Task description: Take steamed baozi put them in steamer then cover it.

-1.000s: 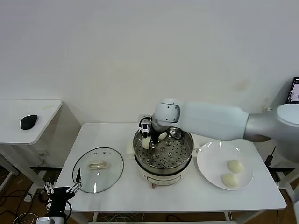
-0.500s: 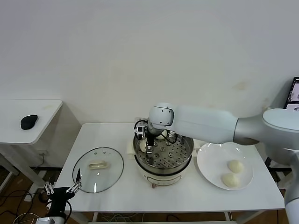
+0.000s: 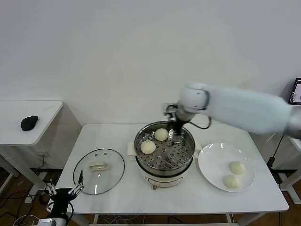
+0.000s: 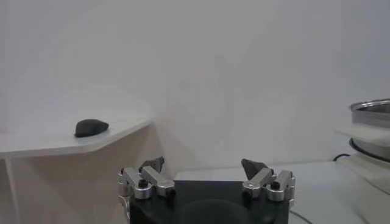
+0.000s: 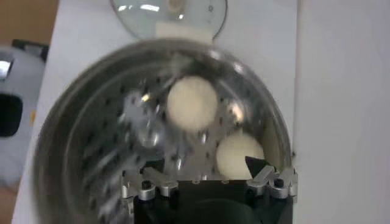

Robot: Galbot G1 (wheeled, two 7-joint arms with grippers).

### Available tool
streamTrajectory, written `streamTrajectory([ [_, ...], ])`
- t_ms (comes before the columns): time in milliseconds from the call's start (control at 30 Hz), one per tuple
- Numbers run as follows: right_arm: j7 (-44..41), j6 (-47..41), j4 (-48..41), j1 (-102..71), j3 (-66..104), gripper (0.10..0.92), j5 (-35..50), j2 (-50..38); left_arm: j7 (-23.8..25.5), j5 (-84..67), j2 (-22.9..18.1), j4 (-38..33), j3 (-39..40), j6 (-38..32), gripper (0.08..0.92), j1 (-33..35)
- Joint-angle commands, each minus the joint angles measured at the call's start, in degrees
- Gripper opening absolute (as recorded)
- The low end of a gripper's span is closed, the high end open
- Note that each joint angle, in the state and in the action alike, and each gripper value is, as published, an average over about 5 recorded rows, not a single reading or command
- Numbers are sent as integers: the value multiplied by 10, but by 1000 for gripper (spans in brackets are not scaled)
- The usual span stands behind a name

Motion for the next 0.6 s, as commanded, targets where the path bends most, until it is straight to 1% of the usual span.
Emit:
streamTrajectory([
  [33, -124, 116, 95, 50, -10, 823, -130, -230, 0, -1, 4, 1, 1, 0, 823, 0],
  [300, -125, 159, 114, -28, 16, 823, -224, -339, 0, -1, 8, 7, 0, -3, 823, 2],
  [433, -111, 167, 110, -137, 85, 823, -266, -372, 1, 0, 8, 8, -1, -2, 823, 2],
  [600, -100, 174, 96, -283, 194, 823, -301, -389, 0, 2, 7, 8, -3, -1, 823, 2],
])
